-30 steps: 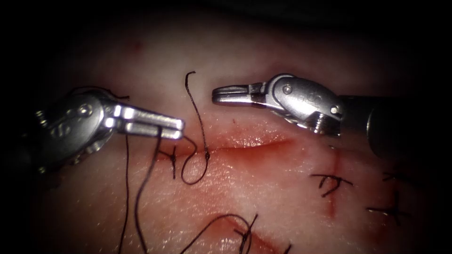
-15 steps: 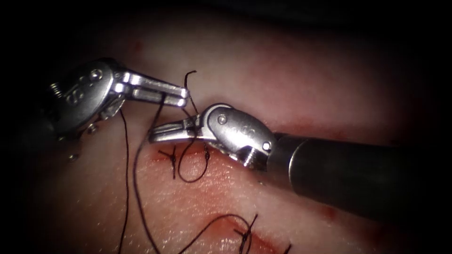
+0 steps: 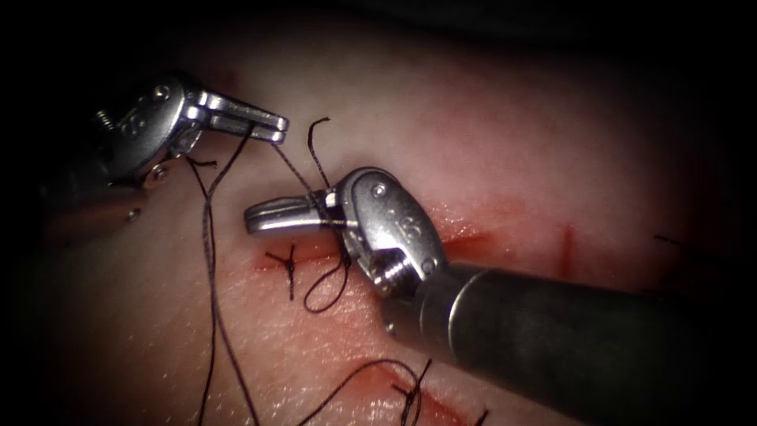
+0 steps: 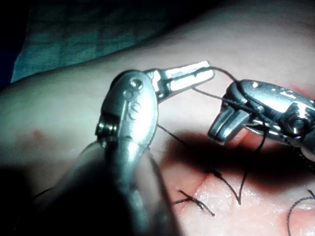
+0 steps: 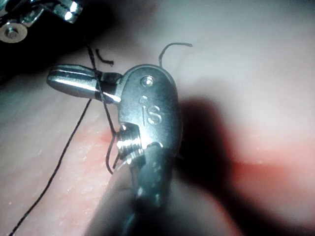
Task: Wound Closure
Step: With the left holder, loop the suture a single time counter clockwise around the right holder, then grasp the suture tail with the right needle driver.
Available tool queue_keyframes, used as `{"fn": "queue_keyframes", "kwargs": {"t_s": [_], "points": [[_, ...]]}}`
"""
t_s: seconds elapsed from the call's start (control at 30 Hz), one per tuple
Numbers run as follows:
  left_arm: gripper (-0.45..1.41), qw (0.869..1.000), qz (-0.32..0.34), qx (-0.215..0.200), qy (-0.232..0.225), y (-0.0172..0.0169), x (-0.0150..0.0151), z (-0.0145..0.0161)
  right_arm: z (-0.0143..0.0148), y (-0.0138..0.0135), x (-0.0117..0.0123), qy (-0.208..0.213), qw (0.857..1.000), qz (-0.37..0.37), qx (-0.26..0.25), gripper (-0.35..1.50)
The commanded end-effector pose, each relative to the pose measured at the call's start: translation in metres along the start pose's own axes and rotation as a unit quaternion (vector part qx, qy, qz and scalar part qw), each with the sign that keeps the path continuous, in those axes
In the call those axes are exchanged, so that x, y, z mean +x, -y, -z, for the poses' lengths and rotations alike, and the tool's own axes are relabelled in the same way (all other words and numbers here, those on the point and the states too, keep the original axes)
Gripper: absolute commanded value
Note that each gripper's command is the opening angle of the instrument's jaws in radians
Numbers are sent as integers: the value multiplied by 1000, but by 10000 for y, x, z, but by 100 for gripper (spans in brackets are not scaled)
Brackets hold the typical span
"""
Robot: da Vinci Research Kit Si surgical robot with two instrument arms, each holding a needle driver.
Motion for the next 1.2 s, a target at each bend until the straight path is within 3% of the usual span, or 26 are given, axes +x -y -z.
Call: {"fn": "queue_keyframes", "kwargs": {"t_s": [0.03,0.2,0.4,0.53,0.7,0.87,0.9,0.93,1.03,1.07,1.1,1.2], "points": [[-45,1000,1,1,-2,6,-9,-2,-8,-3,-3,-18,999,-14,-25,-35],[-45,1000,3,14,-3,-1,-34,10,-5,-2,6,-82,987,-75,-112,-35],[-45,1000,6,19,-4,-16,-52,10,-2,-1,6,-90,979,-142,-119,-35],[-45,1000,11,20,-3,-27,-67,8,2,1,6,-95,977,-141,-126,-35],[-45,1000,16,22,2,-40,-85,3,4,0,9,-121,965,-175,-150,-35],[-45,999,17,30,8,-57,-104,-17,5,-4,9,-135,960,-156,-189,-35],[-45,999,16,28,6,-63,-108,-24,7,-6,8,-125,954,-148,-229,4],[-45,999,18,28,6,-65,-109,-27,8,-8,8,-117,952,-144,-243,29],[-45,1000,14,25,7,-70,-111,-37,11,-12,3,-93,946,-139,-277,83],[-45,1000,14,25,7,-70,-111,-37,11,-12,3,-93,946,-139,-277,83],[-45,1000,16,22,5,-73,-112,-43,13,-17,-2,-77,938,-141,-306,98],[-45,1000,16,22,7,-75,-110,-50,16,-24,-8,-70,923,-157,-344,110]]}}
